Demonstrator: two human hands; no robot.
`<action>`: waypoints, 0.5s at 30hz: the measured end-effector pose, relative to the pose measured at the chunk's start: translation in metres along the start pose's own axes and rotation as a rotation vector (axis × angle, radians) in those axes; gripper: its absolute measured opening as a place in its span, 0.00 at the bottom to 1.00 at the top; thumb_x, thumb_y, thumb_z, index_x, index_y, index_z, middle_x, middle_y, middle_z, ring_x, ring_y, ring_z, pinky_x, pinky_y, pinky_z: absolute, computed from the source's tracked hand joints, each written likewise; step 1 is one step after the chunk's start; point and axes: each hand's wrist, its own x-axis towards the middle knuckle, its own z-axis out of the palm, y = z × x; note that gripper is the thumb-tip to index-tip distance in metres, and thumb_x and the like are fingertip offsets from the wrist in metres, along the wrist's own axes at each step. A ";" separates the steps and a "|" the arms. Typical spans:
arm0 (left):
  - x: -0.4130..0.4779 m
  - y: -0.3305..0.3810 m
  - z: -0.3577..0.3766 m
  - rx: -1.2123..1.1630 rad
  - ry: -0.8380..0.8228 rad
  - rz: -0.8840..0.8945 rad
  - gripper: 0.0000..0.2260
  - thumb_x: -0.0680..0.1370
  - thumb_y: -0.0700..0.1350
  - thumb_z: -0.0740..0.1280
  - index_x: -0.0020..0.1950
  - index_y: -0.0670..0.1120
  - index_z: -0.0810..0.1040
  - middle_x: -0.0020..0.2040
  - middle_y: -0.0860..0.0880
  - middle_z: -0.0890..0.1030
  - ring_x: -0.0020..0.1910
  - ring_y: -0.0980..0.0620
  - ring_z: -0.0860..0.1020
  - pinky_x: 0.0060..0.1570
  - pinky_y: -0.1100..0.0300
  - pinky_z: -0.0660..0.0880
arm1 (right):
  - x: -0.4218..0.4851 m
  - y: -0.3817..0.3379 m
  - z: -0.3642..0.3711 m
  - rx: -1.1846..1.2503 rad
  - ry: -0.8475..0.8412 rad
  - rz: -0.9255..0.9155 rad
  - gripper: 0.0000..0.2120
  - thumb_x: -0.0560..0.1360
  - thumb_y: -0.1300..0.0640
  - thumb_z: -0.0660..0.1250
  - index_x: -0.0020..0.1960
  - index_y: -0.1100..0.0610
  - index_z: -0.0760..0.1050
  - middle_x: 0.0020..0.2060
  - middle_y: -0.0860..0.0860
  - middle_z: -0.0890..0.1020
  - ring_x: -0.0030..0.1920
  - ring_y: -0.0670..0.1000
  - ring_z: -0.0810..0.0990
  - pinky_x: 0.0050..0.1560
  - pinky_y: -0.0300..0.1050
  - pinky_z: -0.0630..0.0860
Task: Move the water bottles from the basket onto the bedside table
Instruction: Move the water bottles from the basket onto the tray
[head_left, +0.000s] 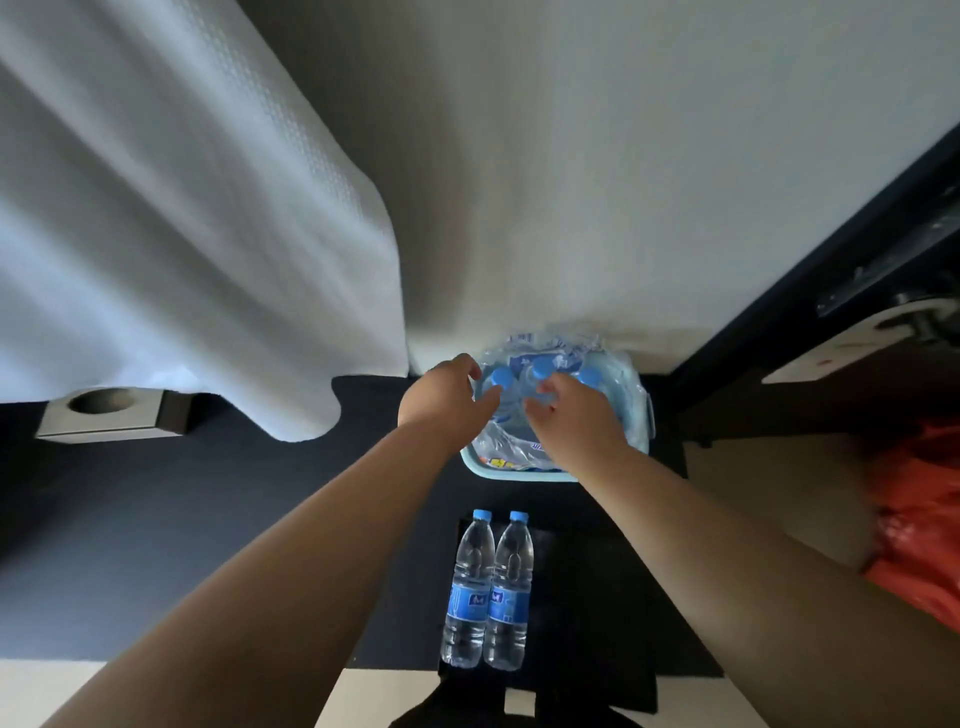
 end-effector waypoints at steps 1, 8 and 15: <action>0.006 0.005 0.000 0.021 -0.021 0.010 0.16 0.75 0.63 0.66 0.57 0.56 0.76 0.44 0.56 0.80 0.40 0.52 0.80 0.37 0.57 0.76 | 0.009 -0.003 -0.003 -0.021 -0.001 0.003 0.18 0.80 0.44 0.65 0.66 0.51 0.76 0.53 0.51 0.85 0.53 0.55 0.83 0.52 0.50 0.78; 0.039 0.013 0.029 0.205 -0.177 0.060 0.20 0.78 0.61 0.66 0.69 0.58 0.72 0.59 0.52 0.81 0.51 0.47 0.80 0.41 0.56 0.73 | 0.055 -0.005 0.010 -0.162 -0.065 0.017 0.24 0.82 0.57 0.61 0.76 0.54 0.63 0.56 0.57 0.83 0.50 0.58 0.83 0.40 0.48 0.73; 0.039 0.010 0.050 0.149 -0.138 0.065 0.13 0.80 0.50 0.65 0.64 0.54 0.77 0.55 0.49 0.82 0.48 0.44 0.81 0.41 0.55 0.76 | 0.057 0.006 0.033 -0.313 -0.066 0.037 0.18 0.80 0.67 0.60 0.68 0.56 0.66 0.49 0.58 0.82 0.49 0.60 0.83 0.42 0.52 0.76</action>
